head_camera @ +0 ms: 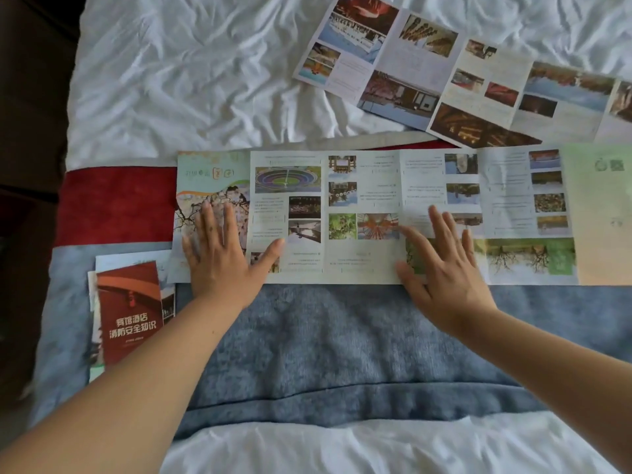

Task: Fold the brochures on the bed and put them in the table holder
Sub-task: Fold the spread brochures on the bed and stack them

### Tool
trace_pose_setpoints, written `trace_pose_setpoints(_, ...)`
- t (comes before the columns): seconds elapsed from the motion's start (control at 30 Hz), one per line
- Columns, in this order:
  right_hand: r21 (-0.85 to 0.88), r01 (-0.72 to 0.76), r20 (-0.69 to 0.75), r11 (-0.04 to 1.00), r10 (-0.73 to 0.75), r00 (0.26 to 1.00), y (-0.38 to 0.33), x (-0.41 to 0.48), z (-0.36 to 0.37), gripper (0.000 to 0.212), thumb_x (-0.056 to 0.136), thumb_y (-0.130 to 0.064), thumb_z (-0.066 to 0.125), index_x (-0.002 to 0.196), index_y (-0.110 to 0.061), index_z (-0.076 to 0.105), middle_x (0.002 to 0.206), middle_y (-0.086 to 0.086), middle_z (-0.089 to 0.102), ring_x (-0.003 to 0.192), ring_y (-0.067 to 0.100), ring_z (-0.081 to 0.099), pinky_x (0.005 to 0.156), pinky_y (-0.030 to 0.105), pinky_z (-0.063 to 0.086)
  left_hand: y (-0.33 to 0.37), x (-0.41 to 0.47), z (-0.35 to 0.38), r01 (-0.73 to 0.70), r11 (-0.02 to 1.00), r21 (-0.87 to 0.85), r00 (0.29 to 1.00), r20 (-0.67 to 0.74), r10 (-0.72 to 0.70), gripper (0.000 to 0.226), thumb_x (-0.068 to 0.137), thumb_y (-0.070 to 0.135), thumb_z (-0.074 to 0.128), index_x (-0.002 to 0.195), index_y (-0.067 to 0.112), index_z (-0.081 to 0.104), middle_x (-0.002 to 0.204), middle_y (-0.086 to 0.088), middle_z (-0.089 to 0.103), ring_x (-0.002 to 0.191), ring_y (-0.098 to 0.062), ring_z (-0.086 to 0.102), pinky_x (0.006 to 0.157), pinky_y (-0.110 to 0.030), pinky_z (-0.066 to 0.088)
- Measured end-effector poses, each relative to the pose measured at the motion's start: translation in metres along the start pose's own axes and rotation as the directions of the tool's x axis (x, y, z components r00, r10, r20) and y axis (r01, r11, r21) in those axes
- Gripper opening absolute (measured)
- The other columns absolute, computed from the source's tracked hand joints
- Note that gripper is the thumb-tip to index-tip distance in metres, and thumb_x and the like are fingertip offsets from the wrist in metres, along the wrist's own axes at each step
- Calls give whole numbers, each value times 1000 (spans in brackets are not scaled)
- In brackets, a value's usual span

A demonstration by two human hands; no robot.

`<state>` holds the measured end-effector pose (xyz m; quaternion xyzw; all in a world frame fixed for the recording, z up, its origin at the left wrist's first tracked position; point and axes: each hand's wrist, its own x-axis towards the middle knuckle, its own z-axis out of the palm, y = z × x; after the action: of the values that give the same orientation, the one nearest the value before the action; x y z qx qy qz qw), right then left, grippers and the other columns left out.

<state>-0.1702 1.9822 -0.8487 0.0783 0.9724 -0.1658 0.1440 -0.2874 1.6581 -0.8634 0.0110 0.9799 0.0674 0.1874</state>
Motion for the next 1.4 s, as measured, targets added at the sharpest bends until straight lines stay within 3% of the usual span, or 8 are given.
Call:
trace_pose_setpoints(0.17,-2,-49,60,999,49,997,-40,30,17,74,97,-79,20,156,-54,-16,169,4,-27,154,27,-27,127,48,-11,11,3,7,51,995,-84,998,24,-50,121,69,103,8,159,26,-18,167,-5,-25,154,-22,-24,124,-52,-14)
trace_pose_setpoints(0.4,5,-41,82,999,40,996,-42,33,29,70,97,-78,20,151,-60,-21,164,6,-39,150,30,-37,125,53,-14,6,1,4,27,974,-227,999,31,-20,123,68,101,18,161,27,-15,169,0,-22,154,-15,-22,123,-47,-15)
trace_pose_setpoints(0.5,-50,-31,81,998,35,996,-46,33,27,68,99,-71,19,152,-58,-22,162,12,-41,148,36,-38,123,59,-15,8,-3,4,-4,978,-208,1000,-10,2,116,73,99,15,161,28,-14,169,-1,-20,155,-15,-20,125,-47,-13)
trace_pose_setpoints(0.67,-136,88,24,987,-86,996,-76,56,21,66,100,-66,12,156,-50,-19,163,15,-37,149,39,-35,122,61,-15,4,19,-2,-26,997,-75,998,-60,21,111,73,101,11,158,36,-18,168,-5,-23,156,-23,-19,124,-53,-10)
trace_pose_setpoints(0.83,-96,48,52,994,-43,998,-100,89,21,68,97,-76,11,156,-54,-14,168,8,-29,153,36,-29,123,61,-13,-10,50,-16,25,997,69,1000,-15,-24,116,65,105,5,157,40,-19,168,-5,-22,156,-32,-16,123,-59,-8)
trace_pose_setpoints(0.97,-78,38,82,996,-32,996,-99,93,29,68,94,-79,7,153,-57,-17,167,5,-31,153,35,-30,120,67,-15,-9,46,-14,18,1000,-18,999,42,-17,114,64,105,4,156,42,-21,168,-3,-23,156,-31,-17,124,-58,-6)
trace_pose_setpoints(1.2,-22,106,78,994,-104,991,-90,91,30,68,97,-78,17,154,-58,-14,167,1,-31,152,32,-32,120,62,-18,12,31,-18,-41,955,-294,997,49,58,108,64,103,4,157,48,-8,171,4,-11,157,-23,-13,124,-56,-11)
trace_pose_setpoints(1.4,24,208,118,978,-209,971,-73,87,11,64,103,-59,35,161,-38,18,173,0,-8,158,20,-13,127,52,-5,56,10,-25,-127,943,-306,988,50,149,89,79,92,11,153,52,-18,167,6,-25,155,-21,-21,120,-57,-20)
